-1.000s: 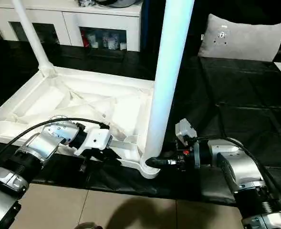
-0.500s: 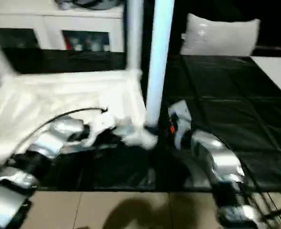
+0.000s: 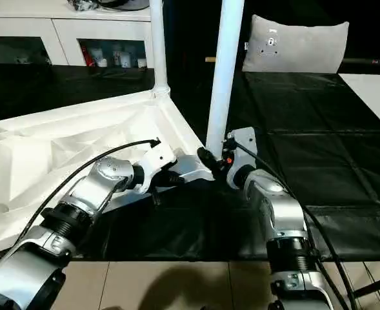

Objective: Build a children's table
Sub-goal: Rotate leg to tighten

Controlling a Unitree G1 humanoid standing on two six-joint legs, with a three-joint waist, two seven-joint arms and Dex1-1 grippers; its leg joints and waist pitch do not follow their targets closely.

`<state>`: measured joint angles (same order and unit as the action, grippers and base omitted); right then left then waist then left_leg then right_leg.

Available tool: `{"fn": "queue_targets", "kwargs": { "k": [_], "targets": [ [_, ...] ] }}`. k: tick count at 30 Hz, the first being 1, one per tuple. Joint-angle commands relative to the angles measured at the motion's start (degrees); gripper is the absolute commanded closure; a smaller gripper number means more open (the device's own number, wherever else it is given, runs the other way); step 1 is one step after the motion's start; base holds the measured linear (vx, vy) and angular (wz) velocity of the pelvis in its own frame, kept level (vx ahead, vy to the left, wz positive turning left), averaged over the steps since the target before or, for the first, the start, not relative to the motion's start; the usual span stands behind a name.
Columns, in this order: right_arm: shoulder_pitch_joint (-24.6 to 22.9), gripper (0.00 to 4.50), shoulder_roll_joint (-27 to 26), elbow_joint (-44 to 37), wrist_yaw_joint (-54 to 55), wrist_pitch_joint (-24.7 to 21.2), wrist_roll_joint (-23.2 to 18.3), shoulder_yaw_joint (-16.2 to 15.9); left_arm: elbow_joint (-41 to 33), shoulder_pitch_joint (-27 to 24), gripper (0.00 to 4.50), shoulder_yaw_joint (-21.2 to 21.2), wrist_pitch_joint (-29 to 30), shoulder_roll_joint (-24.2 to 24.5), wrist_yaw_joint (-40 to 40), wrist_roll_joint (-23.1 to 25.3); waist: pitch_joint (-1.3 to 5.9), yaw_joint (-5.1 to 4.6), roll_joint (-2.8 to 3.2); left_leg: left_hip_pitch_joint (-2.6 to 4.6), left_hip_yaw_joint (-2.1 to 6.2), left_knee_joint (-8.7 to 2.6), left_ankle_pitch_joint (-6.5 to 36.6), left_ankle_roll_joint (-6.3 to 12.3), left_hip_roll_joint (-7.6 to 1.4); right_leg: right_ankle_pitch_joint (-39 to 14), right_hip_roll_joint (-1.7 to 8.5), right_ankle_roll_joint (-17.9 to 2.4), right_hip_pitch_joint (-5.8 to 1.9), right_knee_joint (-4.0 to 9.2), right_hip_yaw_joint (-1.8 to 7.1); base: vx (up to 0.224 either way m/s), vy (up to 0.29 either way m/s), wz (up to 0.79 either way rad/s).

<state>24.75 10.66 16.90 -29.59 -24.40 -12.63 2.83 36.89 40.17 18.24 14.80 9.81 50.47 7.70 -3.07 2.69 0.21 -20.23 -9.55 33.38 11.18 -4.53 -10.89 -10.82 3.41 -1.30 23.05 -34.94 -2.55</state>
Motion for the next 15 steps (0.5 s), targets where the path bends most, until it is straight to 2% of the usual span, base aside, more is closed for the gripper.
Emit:
{"fn": "queue_targets", "kwargs": {
  "k": [1, 3, 6, 8, 9, 10, 12, 15],
  "targets": [
    [-0.7, 0.96, 0.9, -0.3, -3.8, 0.3, -1.5, -1.2, -0.8, -0.9, 4.50, 1.7, -3.0, 1.1, 2.5, 0.7, 3.71, 0.52, -0.25, -0.32, 0.26, -3.40, 7.2, 2.73, -1.49, -8.9, 4.15, -11.3, -3.70, 4.50, 2.42, 0.000, 0.000, 0.00],
    [-1.4, 0.96, 4.1, -0.1, -9.2, 1.4, -2.0, -0.6, -0.6, -1.5, 4.50, 2.7, -7.8, 3.6, 6.6, 0.8, 3.74, 0.60, -0.20, -0.42, 0.28, -3.34, 6.9, 3.35, -1.55, -7.3, 4.12, -11.8, -3.76, 4.38, 2.38, 0.000, 0.000, 0.00],
    [-2.2, 0.93, 7.1, -0.3, -14.7, 2.8, -2.8, -0.9, -0.4, -1.8, 4.50, 3.7, -10.7, 5.6, 10.3, 0.7, 3.70, 1.00, -0.13, -0.28, 0.19, -3.29, 7.0, 3.73, -1.68, -6.5, 4.16, -12.2, -3.69, 4.30, 2.39, 0.000, 0.000, 0.00],
    [-2.9, 0.86, 9.1, -0.8, -18.1, 4.1, -2.6, -1.9, -0.2, -2.0, 4.50, 4.3, -12.4, 6.7, 12.5, 0.6, 3.61, 1.19, -0.08, -0.17, 0.21, -3.39, 7.7, 3.48, -1.81, -7.7, 4.23, -12.4, -3.56, 4.34, 2.32, 0.000, 0.000, 0.00],
    [-3.2, 0.58, 10.1, -0.9, -19.8, 4.8, -2.5, -2.4, -0.3, -2.1, 4.50, 4.7, -13.9, 7.3, 14.1, 0.4, 3.61, 1.19, -0.08, -0.17, 0.21, -3.39, 7.7, 3.48, -1.81, -7.7, 4.23, -12.4, -3.56, 4.34, 2.32, 0.000, 0.000, 0.00],
    [-3.4, 0.51, 11.0, -0.9, -21.2, 5.5, -2.3, -3.0, -0.4, -2.3, 4.50, 5.0, -14.9, 7.8, 15.6, 0.0, 3.65, 1.41, -0.10, -0.02, 0.18, -3.33, 8.1, 3.39, -1.91, -7.9, 4.28, -12.6, -3.54, 4.30, 2.40, 0.000, 0.000, 0.00],
    [-3.7, 0.49, 12.4, -0.8, -23.5, 6.7, -1.9, -4.0, -0.9, -2.5, 4.50, 5.6, -16.7, 8.7, 18.5, -0.6, 3.68, 1.62, 0.12, 0.05, 0.21, -3.36, 8.1, 3.22, -2.02, -6.6, 4.28, -13.1, -3.48, 4.07, 2.42, 0.000, 0.000, 0.00],
    [-4.5, 0.49, 15.1, -1.5, -31.5, 9.5, -2.8, -6.0, -1.2, -2.8, 4.50, 6.6, -20.0, 10.4, 24.5, -2.1, 3.71, 2.34, 0.02, 0.17, 0.08, -3.28, 8.6, 3.42, -2.04, -6.2, 4.28, -13.4, -3.49, 4.02, 2.36, 0.000, 0.000, 0.00]
  ]
}}
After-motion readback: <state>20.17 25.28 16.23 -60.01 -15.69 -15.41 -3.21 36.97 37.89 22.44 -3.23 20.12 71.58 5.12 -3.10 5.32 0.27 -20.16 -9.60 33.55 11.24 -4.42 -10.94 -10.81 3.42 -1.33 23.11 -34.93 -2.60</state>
